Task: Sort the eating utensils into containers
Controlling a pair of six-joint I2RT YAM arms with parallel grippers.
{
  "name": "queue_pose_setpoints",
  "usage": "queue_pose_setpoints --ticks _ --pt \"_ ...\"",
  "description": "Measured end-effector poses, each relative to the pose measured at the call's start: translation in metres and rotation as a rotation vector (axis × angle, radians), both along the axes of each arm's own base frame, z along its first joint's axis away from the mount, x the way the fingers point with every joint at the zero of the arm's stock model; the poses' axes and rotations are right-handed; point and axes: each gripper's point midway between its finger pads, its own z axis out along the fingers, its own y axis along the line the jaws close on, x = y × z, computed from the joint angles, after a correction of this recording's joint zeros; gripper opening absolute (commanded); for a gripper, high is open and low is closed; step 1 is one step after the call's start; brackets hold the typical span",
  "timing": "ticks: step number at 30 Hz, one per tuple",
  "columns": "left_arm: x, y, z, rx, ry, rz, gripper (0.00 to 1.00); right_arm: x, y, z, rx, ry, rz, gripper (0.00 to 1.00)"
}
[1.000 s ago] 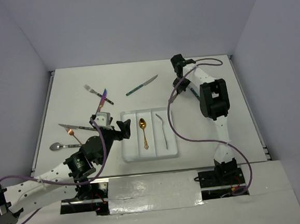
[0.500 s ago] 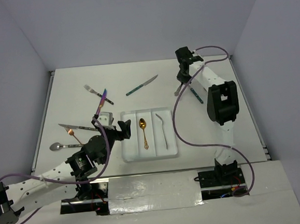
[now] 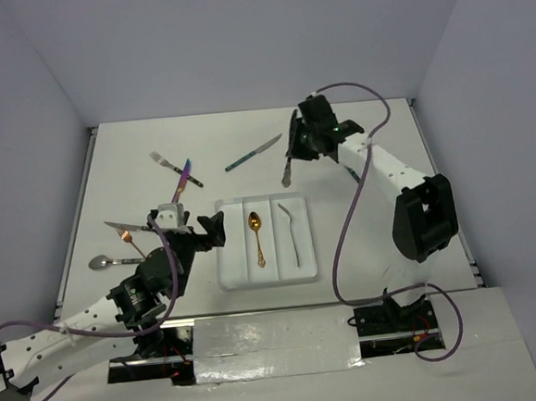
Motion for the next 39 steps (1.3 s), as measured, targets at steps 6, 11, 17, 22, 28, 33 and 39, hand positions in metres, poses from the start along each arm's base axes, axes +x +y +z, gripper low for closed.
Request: queue_pose_setpoints --ticks 6,11,17,22,28,33,39 --pt "-0.004 0.016 0.006 -0.061 -0.017 0.046 0.99 -0.068 0.108 -0.023 0.088 0.042 0.337 0.0" --pt "-0.01 0.03 0.01 -0.11 -0.044 0.063 0.99 -0.121 0.157 -0.043 0.13 0.095 0.521 0.0" --pt "-0.013 0.04 0.007 -0.137 -0.058 0.091 0.99 -0.152 0.197 -0.05 0.151 0.091 0.62 0.0" --pt "-0.013 0.042 0.008 -0.144 -0.058 0.101 0.99 -0.172 0.212 -0.069 0.174 0.144 0.591 0.0" --pt "-0.013 0.042 0.008 -0.159 -0.055 0.103 0.99 -0.185 0.221 -0.095 0.169 0.204 0.505 0.0" --pt "-0.013 0.043 0.007 -0.157 -0.053 0.105 0.99 -0.188 0.224 -0.098 0.159 0.203 0.412 0.0" --pt "-0.013 0.043 0.007 -0.158 -0.054 0.105 0.98 -0.197 0.22 -0.112 0.077 0.237 0.305 0.0"
